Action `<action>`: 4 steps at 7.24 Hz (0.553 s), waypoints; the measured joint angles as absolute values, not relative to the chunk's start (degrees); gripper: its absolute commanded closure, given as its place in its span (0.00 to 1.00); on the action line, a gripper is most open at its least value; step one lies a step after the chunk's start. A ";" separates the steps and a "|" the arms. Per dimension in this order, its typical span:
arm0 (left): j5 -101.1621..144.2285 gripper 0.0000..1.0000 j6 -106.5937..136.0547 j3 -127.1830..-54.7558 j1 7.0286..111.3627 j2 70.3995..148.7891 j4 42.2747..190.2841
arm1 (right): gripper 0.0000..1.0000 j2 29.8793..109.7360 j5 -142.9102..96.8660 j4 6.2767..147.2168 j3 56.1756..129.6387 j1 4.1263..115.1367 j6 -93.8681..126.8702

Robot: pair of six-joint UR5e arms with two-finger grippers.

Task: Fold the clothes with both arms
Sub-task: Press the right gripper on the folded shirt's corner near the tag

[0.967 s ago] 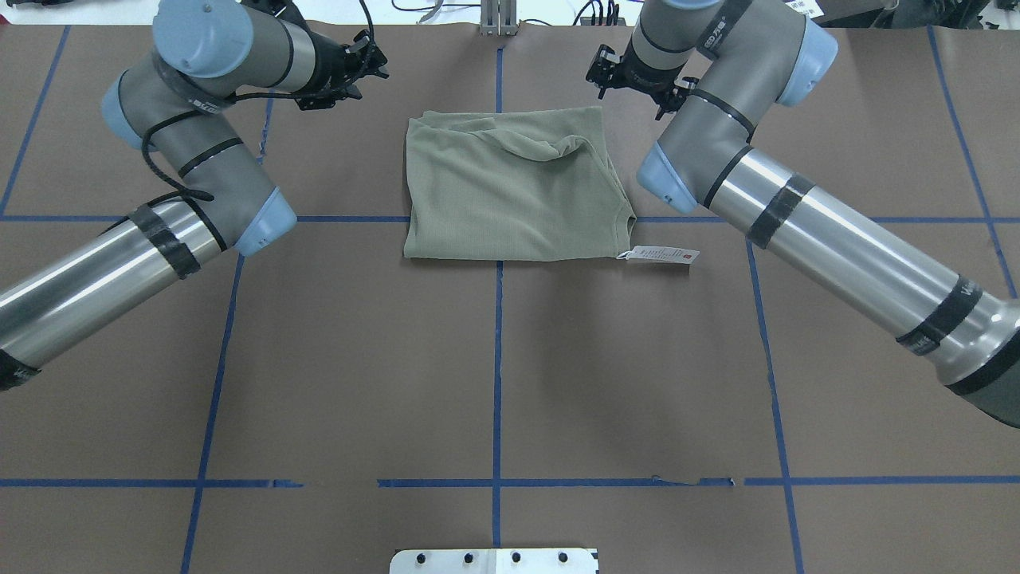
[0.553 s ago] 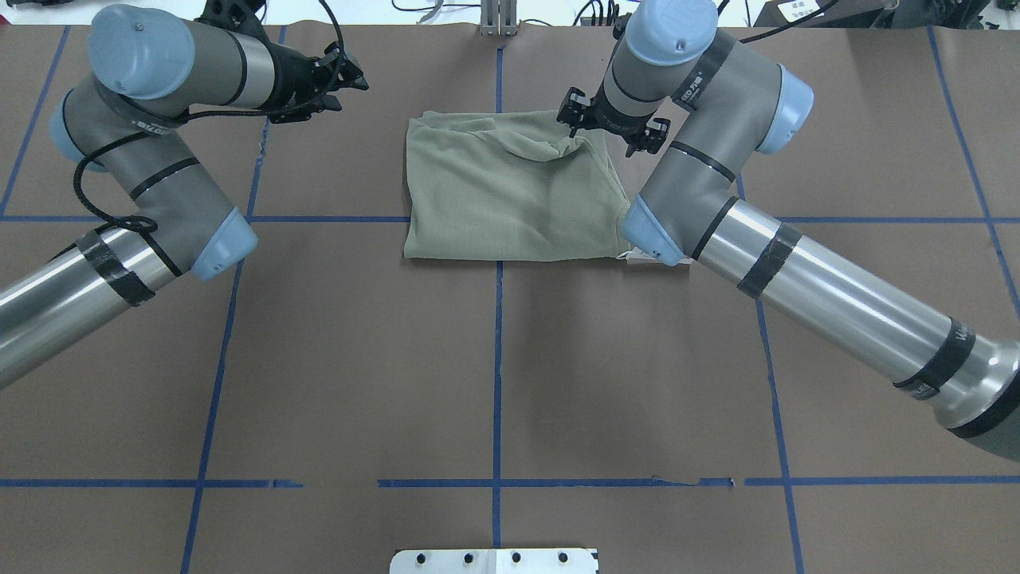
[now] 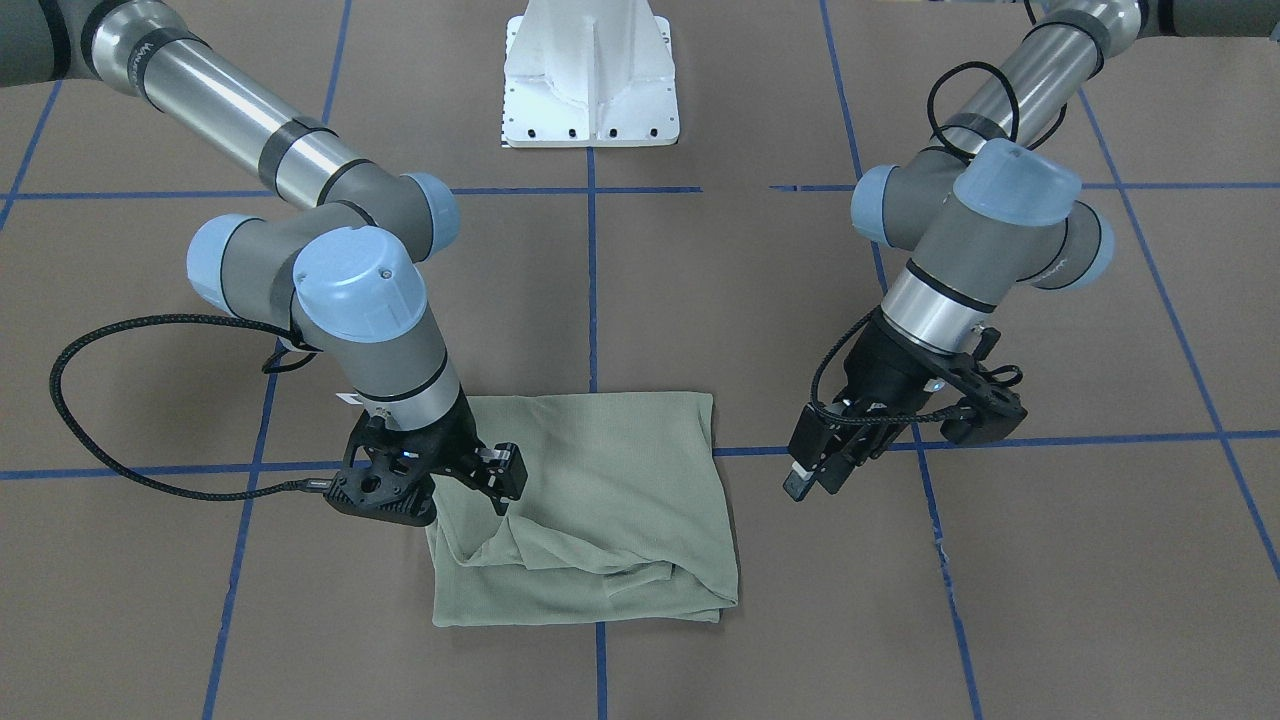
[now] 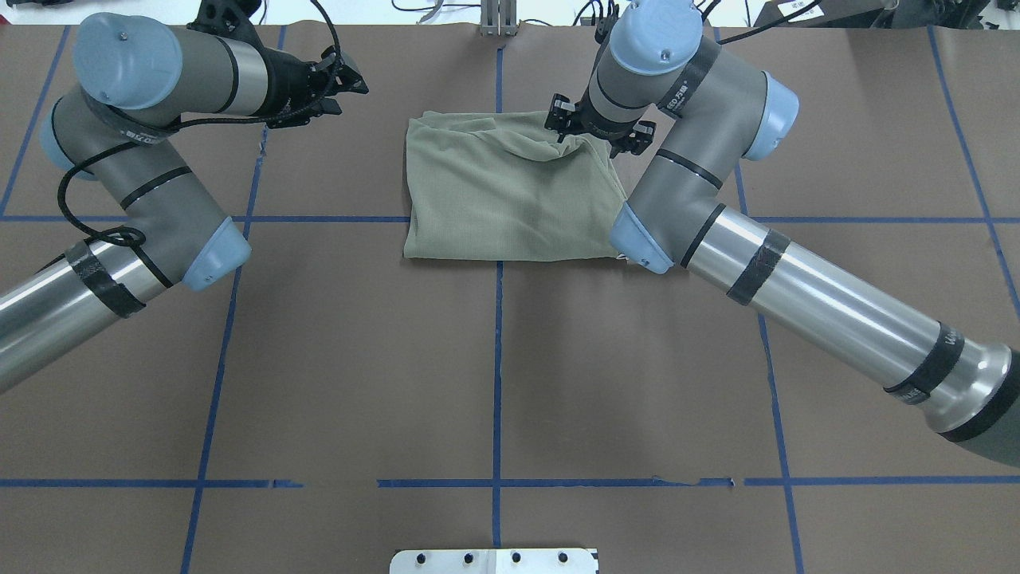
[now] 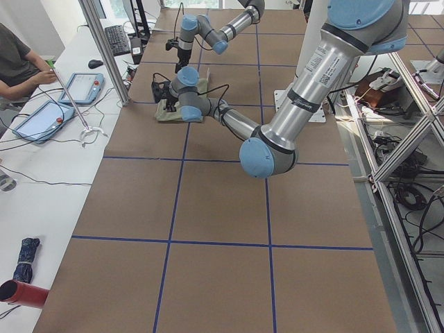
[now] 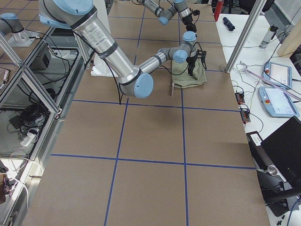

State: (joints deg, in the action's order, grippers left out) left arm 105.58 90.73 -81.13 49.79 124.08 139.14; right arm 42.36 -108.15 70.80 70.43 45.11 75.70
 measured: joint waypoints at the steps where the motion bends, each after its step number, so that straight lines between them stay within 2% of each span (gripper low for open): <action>1: 105.30 0.42 90.72 -81.88 49.77 123.79 139.11 | 0.27 41.66 -107.88 70.57 68.50 45.12 79.12; 3: 103.81 0.42 90.71 -82.86 49.75 123.67 138.97 | 0.31 38.33 -107.69 69.77 62.77 45.10 91.17; 4: 103.17 0.42 90.70 -83.08 49.75 123.70 138.92 | 0.37 36.84 -107.67 69.61 60.82 45.09 95.94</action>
State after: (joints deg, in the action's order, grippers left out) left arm 103.17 90.70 -83.08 49.75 123.70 138.92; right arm 36.84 -107.67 69.61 60.82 45.09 95.94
